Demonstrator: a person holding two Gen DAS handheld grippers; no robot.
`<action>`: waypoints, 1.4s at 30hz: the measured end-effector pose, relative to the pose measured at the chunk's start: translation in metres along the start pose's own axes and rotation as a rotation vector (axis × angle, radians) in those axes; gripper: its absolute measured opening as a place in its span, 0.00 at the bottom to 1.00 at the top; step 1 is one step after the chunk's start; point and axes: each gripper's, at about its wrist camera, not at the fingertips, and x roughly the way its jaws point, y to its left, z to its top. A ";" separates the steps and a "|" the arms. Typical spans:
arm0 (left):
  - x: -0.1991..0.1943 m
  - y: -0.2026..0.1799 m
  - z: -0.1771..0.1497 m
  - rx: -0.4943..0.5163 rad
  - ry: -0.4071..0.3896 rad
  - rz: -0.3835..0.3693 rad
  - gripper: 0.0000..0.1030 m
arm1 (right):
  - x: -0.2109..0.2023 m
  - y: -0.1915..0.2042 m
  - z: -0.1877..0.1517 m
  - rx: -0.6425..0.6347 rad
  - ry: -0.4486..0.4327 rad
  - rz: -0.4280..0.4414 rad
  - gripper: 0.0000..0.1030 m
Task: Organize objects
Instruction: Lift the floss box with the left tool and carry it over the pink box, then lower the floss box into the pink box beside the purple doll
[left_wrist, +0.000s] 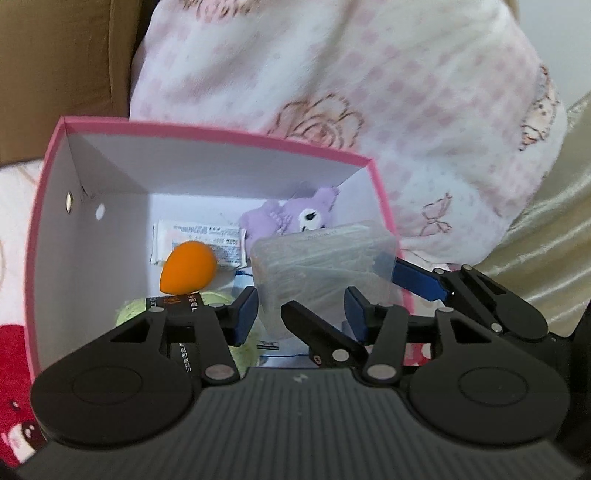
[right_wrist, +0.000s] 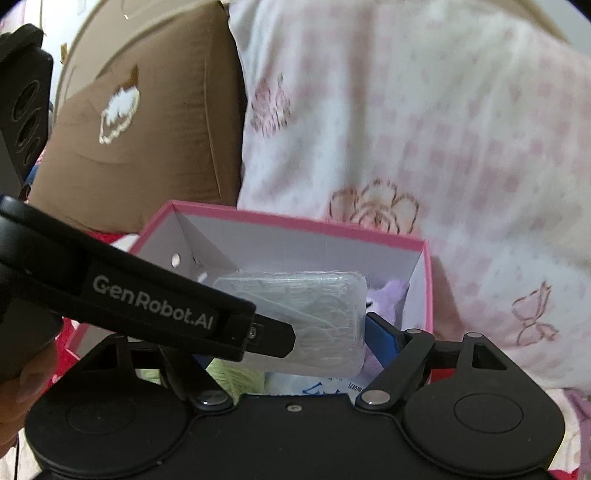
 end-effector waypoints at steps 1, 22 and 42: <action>0.003 0.004 0.000 -0.012 -0.002 -0.004 0.49 | 0.005 0.000 -0.001 -0.005 0.012 -0.002 0.80; 0.048 0.032 0.007 -0.084 0.063 -0.054 0.46 | 0.037 -0.019 -0.016 0.031 0.121 -0.025 0.58; 0.043 0.019 0.000 -0.036 0.011 0.075 0.50 | 0.039 -0.017 -0.022 -0.008 0.112 -0.048 0.56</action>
